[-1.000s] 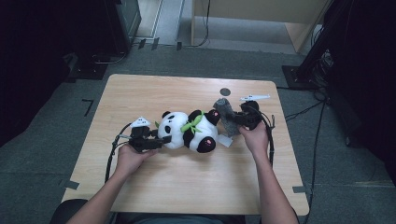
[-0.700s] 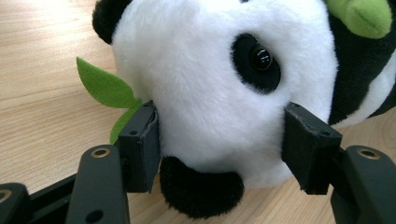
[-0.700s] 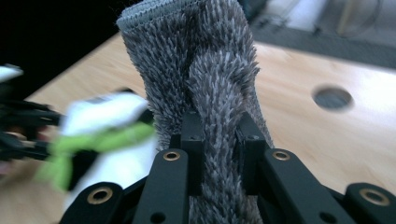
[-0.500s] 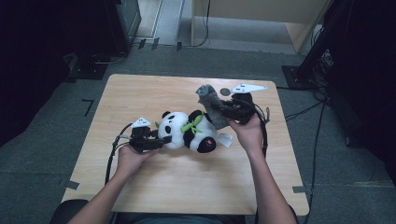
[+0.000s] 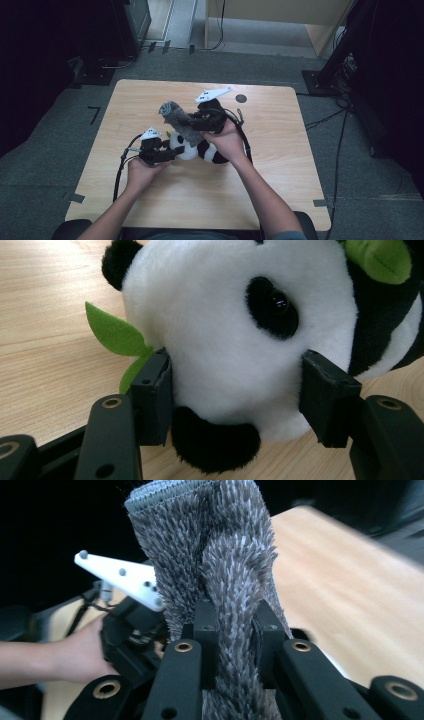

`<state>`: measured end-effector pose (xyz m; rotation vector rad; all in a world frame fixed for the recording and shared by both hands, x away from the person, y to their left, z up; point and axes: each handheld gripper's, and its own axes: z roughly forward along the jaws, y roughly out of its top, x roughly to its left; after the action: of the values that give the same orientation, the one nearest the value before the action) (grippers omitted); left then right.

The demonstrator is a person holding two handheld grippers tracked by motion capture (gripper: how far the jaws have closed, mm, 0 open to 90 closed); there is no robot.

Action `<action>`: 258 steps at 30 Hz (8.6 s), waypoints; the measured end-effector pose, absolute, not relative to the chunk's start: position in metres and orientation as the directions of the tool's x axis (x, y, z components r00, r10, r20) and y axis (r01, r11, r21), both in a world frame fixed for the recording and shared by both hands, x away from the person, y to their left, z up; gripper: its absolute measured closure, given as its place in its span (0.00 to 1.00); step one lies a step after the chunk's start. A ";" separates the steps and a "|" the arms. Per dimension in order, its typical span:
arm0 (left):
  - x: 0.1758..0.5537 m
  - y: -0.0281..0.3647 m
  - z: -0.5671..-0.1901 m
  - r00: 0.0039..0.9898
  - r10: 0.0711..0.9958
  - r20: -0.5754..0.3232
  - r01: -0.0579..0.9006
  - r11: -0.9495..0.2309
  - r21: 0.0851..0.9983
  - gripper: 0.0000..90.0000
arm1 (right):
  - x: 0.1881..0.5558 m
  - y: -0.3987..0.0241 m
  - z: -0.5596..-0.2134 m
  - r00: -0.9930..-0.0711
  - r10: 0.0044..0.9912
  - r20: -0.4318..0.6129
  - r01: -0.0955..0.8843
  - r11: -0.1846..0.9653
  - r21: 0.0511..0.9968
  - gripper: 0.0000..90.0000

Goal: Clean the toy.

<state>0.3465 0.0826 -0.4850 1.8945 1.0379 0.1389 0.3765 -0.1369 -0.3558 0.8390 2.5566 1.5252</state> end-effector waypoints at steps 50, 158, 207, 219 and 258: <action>0.351 0.084 -0.490 0.650 0.690 -0.318 0.594 -0.202 0.779 0.44 | 0.413 -0.239 -0.385 -0.634 0.688 0.354 0.633 0.198 0.748 0.89; 0.352 0.075 -0.484 0.628 0.712 -0.314 0.623 -0.218 0.752 0.48 | 0.398 -0.160 -0.410 -0.752 0.586 0.303 0.599 0.414 0.685 0.88; 0.356 0.073 -0.482 0.646 0.702 -0.300 0.620 -0.254 0.742 0.46 | 0.367 -0.257 -0.426 -0.618 0.712 0.335 0.648 0.219 0.730 0.87; 0.356 0.073 -0.483 0.649 0.699 -0.301 0.618 -0.253 0.744 0.46 | 0.363 -0.279 -0.434 -0.593 0.735 0.329 0.663 0.214 0.717 0.87; 0.360 0.075 -0.484 0.647 0.690 -0.325 0.627 -0.238 0.742 0.46 | 0.368 -0.353 -0.460 -0.364 0.860 0.358 0.770 0.062 0.635 0.88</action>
<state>0.3596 0.0750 -0.4837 1.9399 1.0335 0.0859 0.3678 -0.3531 -0.4605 1.7006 2.2033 1.1912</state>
